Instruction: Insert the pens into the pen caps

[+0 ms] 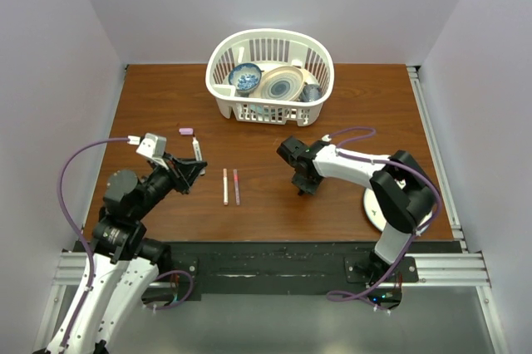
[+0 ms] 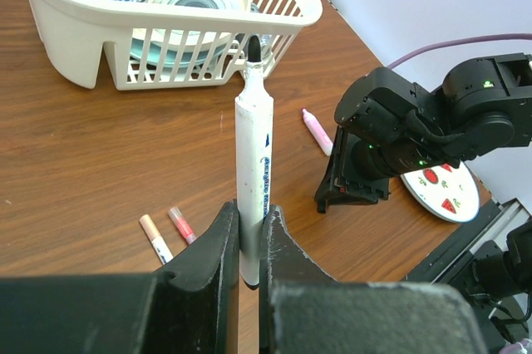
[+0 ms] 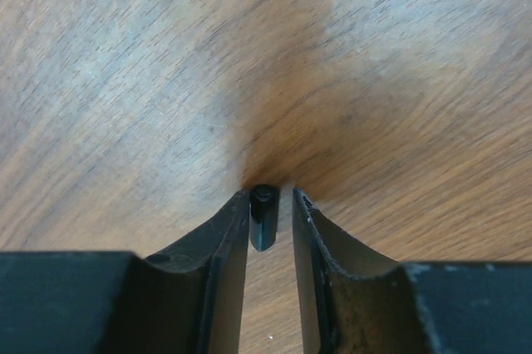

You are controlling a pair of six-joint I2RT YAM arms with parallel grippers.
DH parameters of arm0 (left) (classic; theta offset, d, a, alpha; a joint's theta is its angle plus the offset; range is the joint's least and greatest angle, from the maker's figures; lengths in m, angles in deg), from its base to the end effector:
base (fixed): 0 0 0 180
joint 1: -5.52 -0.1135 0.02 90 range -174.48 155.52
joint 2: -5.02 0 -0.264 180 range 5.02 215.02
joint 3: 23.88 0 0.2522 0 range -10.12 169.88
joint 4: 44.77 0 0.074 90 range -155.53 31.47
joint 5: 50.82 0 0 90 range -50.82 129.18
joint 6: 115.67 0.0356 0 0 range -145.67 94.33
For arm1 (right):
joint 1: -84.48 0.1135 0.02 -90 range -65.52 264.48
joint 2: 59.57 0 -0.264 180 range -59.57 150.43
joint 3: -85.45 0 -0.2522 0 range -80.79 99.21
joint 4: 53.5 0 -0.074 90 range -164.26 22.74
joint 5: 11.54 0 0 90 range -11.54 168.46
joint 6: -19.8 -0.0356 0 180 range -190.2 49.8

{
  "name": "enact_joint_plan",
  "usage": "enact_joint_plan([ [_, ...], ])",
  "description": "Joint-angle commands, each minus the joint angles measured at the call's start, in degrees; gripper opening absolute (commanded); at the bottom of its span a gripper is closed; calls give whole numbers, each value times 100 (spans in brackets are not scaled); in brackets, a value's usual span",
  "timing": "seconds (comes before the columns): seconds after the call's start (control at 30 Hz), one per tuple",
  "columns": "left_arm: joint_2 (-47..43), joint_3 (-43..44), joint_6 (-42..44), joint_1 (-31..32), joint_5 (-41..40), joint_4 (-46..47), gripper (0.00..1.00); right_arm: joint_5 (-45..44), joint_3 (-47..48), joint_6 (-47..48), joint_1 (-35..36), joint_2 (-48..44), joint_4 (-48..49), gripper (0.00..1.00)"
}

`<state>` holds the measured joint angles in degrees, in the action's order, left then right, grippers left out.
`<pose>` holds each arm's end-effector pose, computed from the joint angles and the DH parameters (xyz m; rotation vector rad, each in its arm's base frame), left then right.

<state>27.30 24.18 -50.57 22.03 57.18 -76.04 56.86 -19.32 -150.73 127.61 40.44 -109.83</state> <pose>0.1025 -0.0419 0.3130 0.1202 1.7220 -0.8019 0.2362 0.2033 0.1620 0.9158 2.5792 -0.0589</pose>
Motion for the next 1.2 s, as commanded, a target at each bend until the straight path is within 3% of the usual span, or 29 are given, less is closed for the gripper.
enact_joint_plan([
  [0.0, -40, 138, -41, -8, -77, 126, 0, -292, -144, -103, 20, 107, 205, 24],
  [0.07, -31, 147, -41, -8, -77, 135, 0, -274, -188, -94, 28, 159, 257, 16],
  [0.27, -31, 138, -49, -8, -95, 134, 0, -300, -425, 89, 55, 168, 512, 11],
  [0.53, 13, 164, -67, -8, -200, 73, 0, -204, -1111, 1442, 63, -341, 2145, 0],
  [0.87, 373, 138, -50, 36, 45, 126, 0, 437, -997, 3375, 81, -728, 2806, 0],
  [1.17, 1084, -12, -278, 115, 537, 328, 0, 412, -672, 3887, 64, -877, 2692, 0],
])
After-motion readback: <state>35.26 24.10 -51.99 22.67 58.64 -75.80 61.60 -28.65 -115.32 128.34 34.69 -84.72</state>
